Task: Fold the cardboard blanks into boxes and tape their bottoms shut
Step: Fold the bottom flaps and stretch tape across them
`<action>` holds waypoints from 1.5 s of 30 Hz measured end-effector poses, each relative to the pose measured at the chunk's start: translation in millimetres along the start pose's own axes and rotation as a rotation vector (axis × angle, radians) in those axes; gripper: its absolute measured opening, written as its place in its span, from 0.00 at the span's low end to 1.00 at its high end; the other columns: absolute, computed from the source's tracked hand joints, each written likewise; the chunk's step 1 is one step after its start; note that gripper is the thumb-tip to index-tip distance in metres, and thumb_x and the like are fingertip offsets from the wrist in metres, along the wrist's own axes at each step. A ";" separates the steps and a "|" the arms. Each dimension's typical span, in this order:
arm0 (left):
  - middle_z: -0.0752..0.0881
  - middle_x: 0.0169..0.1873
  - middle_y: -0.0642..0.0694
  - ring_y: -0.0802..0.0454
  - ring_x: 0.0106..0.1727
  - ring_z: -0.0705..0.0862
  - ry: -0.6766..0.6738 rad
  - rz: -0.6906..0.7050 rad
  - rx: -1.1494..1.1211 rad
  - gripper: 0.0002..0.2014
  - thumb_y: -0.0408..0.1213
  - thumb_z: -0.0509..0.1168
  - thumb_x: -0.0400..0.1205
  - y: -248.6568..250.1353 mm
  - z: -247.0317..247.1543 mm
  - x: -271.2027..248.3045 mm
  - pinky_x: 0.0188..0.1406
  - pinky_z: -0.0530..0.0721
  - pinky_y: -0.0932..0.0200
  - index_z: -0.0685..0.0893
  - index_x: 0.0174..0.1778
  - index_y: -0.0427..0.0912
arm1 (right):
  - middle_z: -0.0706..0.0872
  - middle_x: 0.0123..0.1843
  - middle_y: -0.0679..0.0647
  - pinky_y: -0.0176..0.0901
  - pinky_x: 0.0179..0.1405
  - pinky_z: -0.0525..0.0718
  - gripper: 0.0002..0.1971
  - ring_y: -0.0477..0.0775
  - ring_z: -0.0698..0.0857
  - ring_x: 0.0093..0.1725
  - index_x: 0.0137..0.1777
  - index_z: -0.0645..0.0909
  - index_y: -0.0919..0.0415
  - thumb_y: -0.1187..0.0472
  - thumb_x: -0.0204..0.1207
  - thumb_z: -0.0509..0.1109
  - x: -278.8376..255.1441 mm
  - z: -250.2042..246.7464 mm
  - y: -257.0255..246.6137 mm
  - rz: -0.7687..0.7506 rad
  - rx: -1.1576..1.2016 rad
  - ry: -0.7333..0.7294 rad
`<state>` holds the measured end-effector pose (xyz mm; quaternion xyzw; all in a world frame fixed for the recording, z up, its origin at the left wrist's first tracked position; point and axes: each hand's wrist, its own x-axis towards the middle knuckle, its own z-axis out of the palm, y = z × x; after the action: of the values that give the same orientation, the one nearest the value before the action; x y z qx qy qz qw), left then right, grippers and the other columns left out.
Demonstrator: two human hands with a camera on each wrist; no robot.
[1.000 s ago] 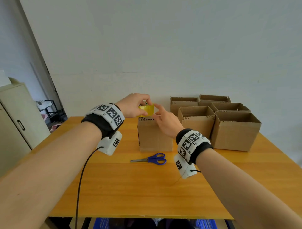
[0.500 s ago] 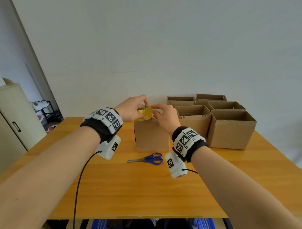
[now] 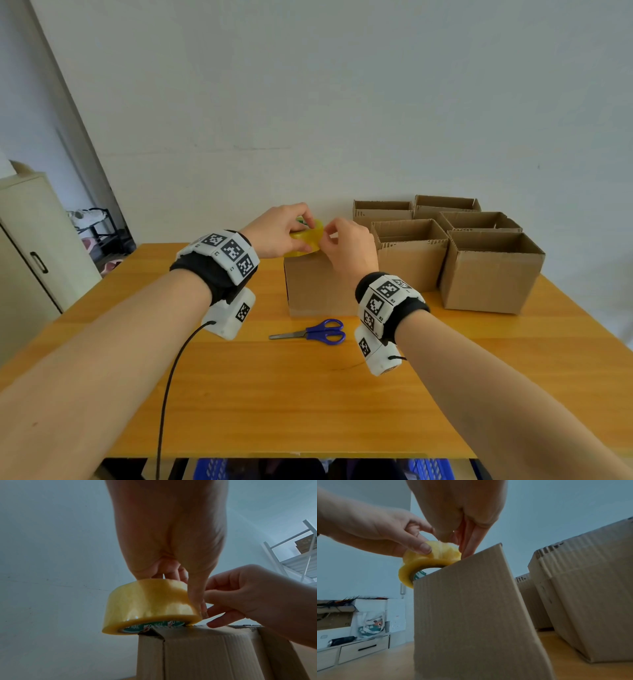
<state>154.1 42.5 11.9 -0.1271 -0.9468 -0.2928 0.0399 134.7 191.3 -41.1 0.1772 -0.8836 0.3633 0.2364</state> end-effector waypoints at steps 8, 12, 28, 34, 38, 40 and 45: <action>0.81 0.67 0.38 0.47 0.72 0.77 0.050 -0.006 -0.090 0.21 0.32 0.73 0.76 -0.1 4.0 4.1 0.55 0.74 0.63 0.76 0.62 0.45 | 0.81 0.69 0.59 0.46 0.58 0.79 0.17 0.60 0.82 0.62 0.70 0.78 0.65 0.65 0.84 0.59 -9.0 7.9 -4.5 -0.115 0.060 0.018; 0.81 0.68 0.40 0.46 0.72 0.77 0.064 0.004 -0.103 0.22 0.32 0.74 0.75 -0.5 5.3 7.0 0.59 0.76 0.61 0.76 0.62 0.44 | 0.82 0.68 0.60 0.45 0.56 0.80 0.16 0.62 0.84 0.62 0.69 0.79 0.65 0.66 0.84 0.59 -12.3 10.4 -3.5 -0.132 0.065 0.065; 0.89 0.54 0.40 0.49 0.56 0.87 0.174 0.000 -0.171 0.25 0.33 0.78 0.70 -5.1 14.2 6.2 0.47 0.82 0.66 0.80 0.63 0.44 | 0.89 0.58 0.55 0.52 0.61 0.84 0.14 0.54 0.85 0.61 0.67 0.79 0.61 0.63 0.82 0.65 -8.2 18.7 1.4 0.248 0.408 0.131; 0.89 0.50 0.38 0.46 0.50 0.87 0.218 -0.012 -0.166 0.29 0.32 0.80 0.67 -9.1 13.3 9.2 0.56 0.85 0.51 0.79 0.64 0.44 | 0.90 0.50 0.53 0.47 0.56 0.87 0.12 0.48 0.88 0.51 0.59 0.83 0.62 0.64 0.76 0.72 -9.2 14.7 6.4 0.273 0.522 0.154; 0.87 0.43 0.45 0.48 0.49 0.86 0.283 0.034 -0.171 0.28 0.28 0.80 0.66 -11.4 14.8 9.0 0.55 0.82 0.59 0.79 0.61 0.39 | 0.87 0.54 0.56 0.51 0.55 0.88 0.20 0.54 0.88 0.54 0.62 0.81 0.66 0.59 0.72 0.77 3.2 12.5 11.2 0.464 0.703 0.077; 0.85 0.39 0.51 0.49 0.47 0.85 0.316 0.053 -0.160 0.28 0.27 0.80 0.65 -10.6 14.2 9.3 0.55 0.83 0.58 0.80 0.60 0.39 | 0.85 0.58 0.62 0.45 0.53 0.89 0.23 0.57 0.87 0.56 0.66 0.78 0.72 0.60 0.75 0.75 8.4 7.0 11.2 0.518 0.844 -0.009; 0.85 0.37 0.55 0.49 0.47 0.86 0.310 0.081 -0.159 0.29 0.26 0.81 0.64 -5.6 14.8 12.5 0.57 0.84 0.55 0.82 0.61 0.42 | 0.87 0.59 0.65 0.39 0.57 0.85 0.21 0.57 0.86 0.59 0.65 0.79 0.74 0.56 0.81 0.68 13.0 -8.2 7.2 0.589 1.134 -0.228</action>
<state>140.6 49.1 -1.5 -0.1215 -0.8973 -0.3810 0.1869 122.8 200.3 -32.8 0.0621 -0.5859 0.8020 -0.0986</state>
